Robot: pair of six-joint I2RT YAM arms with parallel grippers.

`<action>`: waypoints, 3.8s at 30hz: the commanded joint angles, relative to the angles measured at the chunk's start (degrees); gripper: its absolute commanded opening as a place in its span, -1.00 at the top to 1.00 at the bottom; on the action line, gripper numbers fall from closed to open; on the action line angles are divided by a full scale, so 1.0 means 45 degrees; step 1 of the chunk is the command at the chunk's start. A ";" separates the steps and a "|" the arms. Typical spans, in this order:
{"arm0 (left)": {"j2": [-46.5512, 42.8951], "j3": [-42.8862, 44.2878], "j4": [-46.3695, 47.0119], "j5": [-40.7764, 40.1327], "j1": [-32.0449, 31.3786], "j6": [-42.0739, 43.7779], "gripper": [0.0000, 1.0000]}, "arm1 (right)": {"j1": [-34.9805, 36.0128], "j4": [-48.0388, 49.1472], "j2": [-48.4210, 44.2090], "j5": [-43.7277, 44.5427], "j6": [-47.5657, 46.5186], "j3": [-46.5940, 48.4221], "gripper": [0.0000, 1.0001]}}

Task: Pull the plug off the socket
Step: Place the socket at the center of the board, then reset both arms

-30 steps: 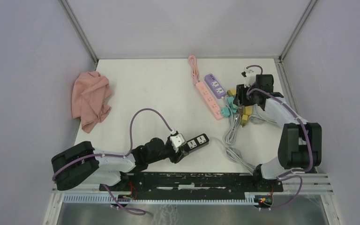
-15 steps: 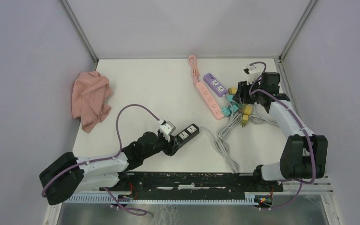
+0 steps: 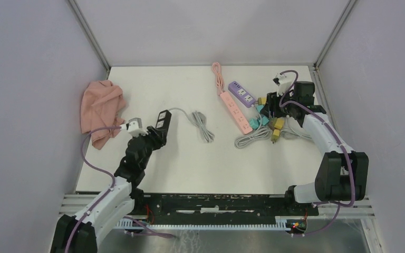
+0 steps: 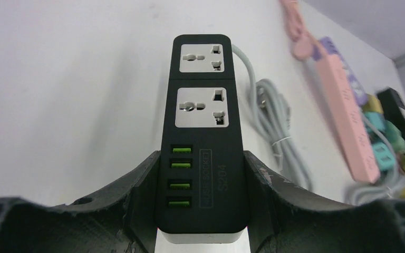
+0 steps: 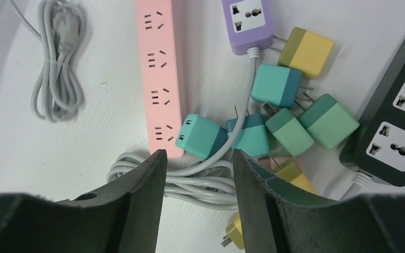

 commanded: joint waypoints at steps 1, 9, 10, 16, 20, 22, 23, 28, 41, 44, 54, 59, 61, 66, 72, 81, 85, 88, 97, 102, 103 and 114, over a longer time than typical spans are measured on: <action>0.1683 0.0527 0.0731 -0.0607 0.1833 -0.2283 0.94 | -0.0047 0.0226 -0.0463 -0.0244 -0.0016 0.0199 -0.10; 0.5585 0.2394 -0.0544 -0.2388 0.3352 -0.4349 0.91 | -0.0055 0.0227 -0.0423 -0.0247 0.0015 0.0202 -0.10; 0.6098 0.2705 -0.0959 -0.2710 0.3352 -0.4500 0.88 | -0.0061 0.0226 -0.0394 -0.0252 0.0014 0.0197 -0.10; 0.7698 0.4186 -0.3158 -0.3637 0.3361 -0.4846 0.29 | -0.0044 0.0207 -0.0366 -0.0292 0.0021 0.0217 -0.10; 0.8088 0.4727 -0.3831 -0.3433 0.3361 -0.4830 -0.31 | -0.0048 0.0159 -0.0371 -0.0319 -0.0016 0.0235 -0.09; 0.8109 0.5036 -0.4368 -0.3435 0.3363 -0.4847 -0.52 | -0.0052 0.0147 -0.0391 -0.0355 -0.0053 0.0254 -0.09; 0.8082 0.5208 -0.4692 -0.3471 0.3373 -0.4899 -0.63 | -0.0056 0.0133 -0.0409 -0.0363 -0.0073 0.0255 -0.09; 0.7613 0.6024 -0.6306 -0.3119 0.3346 -0.4901 -0.97 | -0.0052 -0.0075 -0.0421 -0.0641 -0.0161 0.0359 -0.09; 0.2582 0.5221 -0.5368 0.2117 0.3344 -0.2761 -0.99 | -0.0072 -0.3458 -0.0961 -0.4159 -0.3353 0.1726 -0.10; 0.1363 0.4669 -0.3521 0.5415 0.3350 -0.1932 -0.99 | -0.0064 -0.4398 -0.1170 -0.4364 -0.3955 0.2150 -0.11; -0.0173 0.6001 -0.2686 0.9390 0.3340 -0.2113 -0.99 | -0.0660 -0.6561 -0.2417 -0.4292 -0.4523 0.4037 -0.36; -0.0163 0.7314 -0.3484 0.9669 0.3355 -0.1971 -0.99 | -0.1336 -0.8086 -0.2540 -0.5390 -0.4122 0.6269 -0.96; -0.0139 0.7820 -0.3827 0.9602 0.3345 -0.1923 -0.99 | -0.1445 -0.8286 -0.2575 -0.5413 -0.3507 0.6873 -0.99; 0.0040 0.9237 -0.4807 0.9484 0.3353 -0.1383 -0.99 | -0.1463 -0.8057 -0.2584 -0.3845 -0.0748 0.7732 -0.99; 0.0497 1.1439 -0.6557 0.8672 0.3351 -0.0459 -0.99 | -0.1462 -0.8452 -0.2745 -0.4306 -0.1282 0.8595 -0.99; 0.1149 1.3488 -0.7317 0.8595 0.3339 -0.0071 -0.99 | -0.1458 -0.7242 -0.2965 -0.3865 0.2393 0.9850 -0.99; 0.1295 1.4051 -0.7671 0.8765 0.3334 0.0102 -0.99 | -0.1467 -0.6985 -0.3018 -0.3277 0.4015 1.0489 -0.99; 0.1414 1.4377 -0.7916 0.8816 0.3351 0.0232 -0.99 | -0.1459 -0.7027 -0.2988 -0.3045 0.4234 1.0833 -0.99; 0.1823 1.4931 -0.8302 0.9137 0.3339 0.0657 -0.99 | -0.1474 -0.7674 -0.2905 -0.2215 0.3994 1.1657 -0.99; 0.2079 1.5056 -0.8274 0.9242 0.3347 0.0726 -0.99 | -0.1487 -0.8098 -0.2968 -0.2092 0.3662 1.2106 -0.99; 0.2116 1.5074 -0.8256 0.9281 0.3355 0.0751 -0.99 | -0.1475 -0.8122 -0.2982 -0.2143 0.3653 1.2117 -0.99; 0.2291 1.5115 -0.8273 0.9267 0.3350 0.1182 -0.98 | -0.1479 -0.8379 -0.2823 -0.2084 0.3417 1.2392 -0.99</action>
